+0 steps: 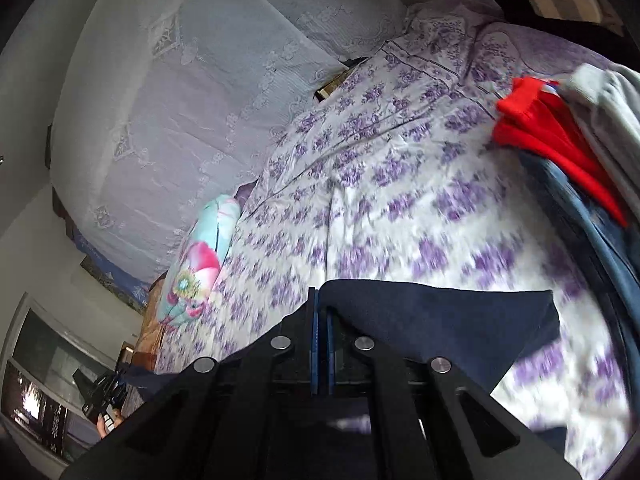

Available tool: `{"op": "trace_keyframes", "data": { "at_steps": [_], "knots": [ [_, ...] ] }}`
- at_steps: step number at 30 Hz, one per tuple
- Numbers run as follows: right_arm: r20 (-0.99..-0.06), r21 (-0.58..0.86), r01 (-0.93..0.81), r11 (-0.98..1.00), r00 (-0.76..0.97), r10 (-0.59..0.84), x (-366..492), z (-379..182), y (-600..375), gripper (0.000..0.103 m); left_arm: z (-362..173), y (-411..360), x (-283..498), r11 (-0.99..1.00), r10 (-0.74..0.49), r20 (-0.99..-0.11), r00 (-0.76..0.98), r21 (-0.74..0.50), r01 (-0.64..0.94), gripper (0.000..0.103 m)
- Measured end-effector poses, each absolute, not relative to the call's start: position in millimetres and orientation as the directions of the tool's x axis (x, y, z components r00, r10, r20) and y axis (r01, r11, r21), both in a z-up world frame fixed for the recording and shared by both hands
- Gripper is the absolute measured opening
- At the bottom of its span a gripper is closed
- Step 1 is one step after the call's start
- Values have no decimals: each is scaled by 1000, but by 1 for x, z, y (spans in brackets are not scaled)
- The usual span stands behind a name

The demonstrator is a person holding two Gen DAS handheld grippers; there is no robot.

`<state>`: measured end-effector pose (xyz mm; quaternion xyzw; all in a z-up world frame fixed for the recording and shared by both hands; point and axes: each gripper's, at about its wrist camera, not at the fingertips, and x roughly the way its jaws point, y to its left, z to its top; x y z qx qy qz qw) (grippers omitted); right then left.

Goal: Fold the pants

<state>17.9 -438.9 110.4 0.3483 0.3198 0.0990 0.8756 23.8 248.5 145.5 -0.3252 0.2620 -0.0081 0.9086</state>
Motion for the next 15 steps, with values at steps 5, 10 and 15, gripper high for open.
{"op": "trace_keyframes", "data": {
  "at_steps": [5,10,15],
  "knots": [
    [-691,449,250,858,705,157,151,75,-421,56,93,241,138,827,-94,-684,723,-458,-326,29],
    [-657,496,174,851,716,237,128,48,-400,56,68,229,116,885,-150,-696,703,-412,-219,61],
    [-694,390,143,910,695,189,86,38,-380,73,90,229,64,945,-63,-644,762,-283,-161,91]
  ]
}}
